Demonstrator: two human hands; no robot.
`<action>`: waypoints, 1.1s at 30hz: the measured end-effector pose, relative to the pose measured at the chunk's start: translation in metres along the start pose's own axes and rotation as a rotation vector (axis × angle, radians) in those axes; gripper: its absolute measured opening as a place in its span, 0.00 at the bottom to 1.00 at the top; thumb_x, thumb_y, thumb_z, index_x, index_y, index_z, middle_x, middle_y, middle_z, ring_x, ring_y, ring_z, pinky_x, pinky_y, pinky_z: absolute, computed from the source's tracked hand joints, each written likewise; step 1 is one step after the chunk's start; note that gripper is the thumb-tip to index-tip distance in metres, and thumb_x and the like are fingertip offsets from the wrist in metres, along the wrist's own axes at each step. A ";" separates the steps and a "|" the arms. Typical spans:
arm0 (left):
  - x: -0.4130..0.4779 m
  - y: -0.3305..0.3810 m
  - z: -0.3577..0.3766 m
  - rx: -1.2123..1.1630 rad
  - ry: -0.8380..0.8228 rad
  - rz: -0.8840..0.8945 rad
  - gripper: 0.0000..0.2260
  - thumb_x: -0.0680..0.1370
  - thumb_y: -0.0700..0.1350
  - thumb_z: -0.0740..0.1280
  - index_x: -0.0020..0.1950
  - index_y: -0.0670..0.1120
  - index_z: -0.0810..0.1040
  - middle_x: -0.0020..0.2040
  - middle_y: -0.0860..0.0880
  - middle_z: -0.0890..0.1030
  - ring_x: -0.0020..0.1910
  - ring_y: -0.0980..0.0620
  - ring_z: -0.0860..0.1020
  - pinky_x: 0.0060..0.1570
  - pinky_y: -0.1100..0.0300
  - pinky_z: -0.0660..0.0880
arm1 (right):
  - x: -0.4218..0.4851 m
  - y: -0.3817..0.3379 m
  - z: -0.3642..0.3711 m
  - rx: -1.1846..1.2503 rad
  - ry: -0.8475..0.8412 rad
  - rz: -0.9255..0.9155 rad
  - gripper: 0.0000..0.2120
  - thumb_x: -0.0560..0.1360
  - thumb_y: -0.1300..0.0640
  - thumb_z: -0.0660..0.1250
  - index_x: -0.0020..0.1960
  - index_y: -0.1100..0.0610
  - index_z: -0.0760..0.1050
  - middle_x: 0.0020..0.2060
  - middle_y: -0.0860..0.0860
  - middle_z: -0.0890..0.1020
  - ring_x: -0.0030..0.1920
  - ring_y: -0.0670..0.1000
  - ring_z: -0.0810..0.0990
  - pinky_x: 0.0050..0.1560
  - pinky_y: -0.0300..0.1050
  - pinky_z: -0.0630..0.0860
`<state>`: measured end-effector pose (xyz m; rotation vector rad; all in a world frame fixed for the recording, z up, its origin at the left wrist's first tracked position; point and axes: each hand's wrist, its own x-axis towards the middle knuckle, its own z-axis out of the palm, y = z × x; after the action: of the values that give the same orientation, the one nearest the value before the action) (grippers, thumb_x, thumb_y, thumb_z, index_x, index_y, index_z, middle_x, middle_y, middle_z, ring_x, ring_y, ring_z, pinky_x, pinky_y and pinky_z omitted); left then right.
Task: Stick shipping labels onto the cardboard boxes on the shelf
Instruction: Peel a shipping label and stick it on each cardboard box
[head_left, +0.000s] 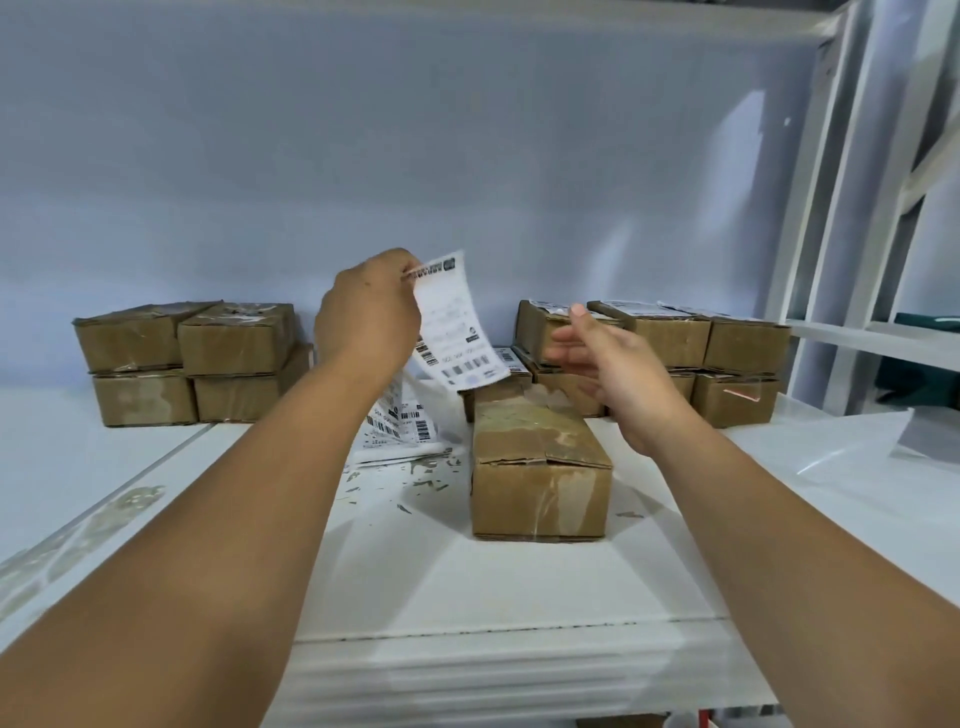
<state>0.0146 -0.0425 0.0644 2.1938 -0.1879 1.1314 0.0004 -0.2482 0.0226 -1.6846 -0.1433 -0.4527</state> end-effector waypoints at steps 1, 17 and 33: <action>-0.001 -0.003 0.003 0.123 -0.014 0.049 0.12 0.78 0.37 0.57 0.54 0.48 0.78 0.47 0.45 0.80 0.42 0.43 0.77 0.37 0.58 0.73 | 0.000 0.000 0.000 0.001 -0.004 0.009 0.17 0.77 0.39 0.60 0.46 0.50 0.79 0.42 0.48 0.85 0.50 0.45 0.81 0.65 0.50 0.69; 0.001 -0.047 0.018 -0.465 -0.798 -0.703 0.05 0.74 0.29 0.65 0.47 0.36 0.76 0.38 0.41 0.84 0.32 0.47 0.82 0.33 0.59 0.78 | -0.002 -0.002 0.001 0.026 -0.017 0.041 0.17 0.78 0.41 0.60 0.45 0.53 0.78 0.41 0.51 0.83 0.43 0.49 0.79 0.43 0.40 0.73; 0.001 -0.047 -0.002 -0.689 -1.073 -0.790 0.13 0.82 0.44 0.53 0.37 0.46 0.66 0.52 0.35 0.82 0.46 0.40 0.83 0.58 0.41 0.69 | -0.005 -0.004 0.004 0.006 -0.045 0.051 0.17 0.78 0.42 0.60 0.43 0.54 0.78 0.37 0.50 0.81 0.37 0.47 0.77 0.40 0.38 0.71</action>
<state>0.0322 -0.0045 0.0430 1.7162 -0.1071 -0.5337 -0.0042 -0.2428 0.0240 -1.6891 -0.1344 -0.3755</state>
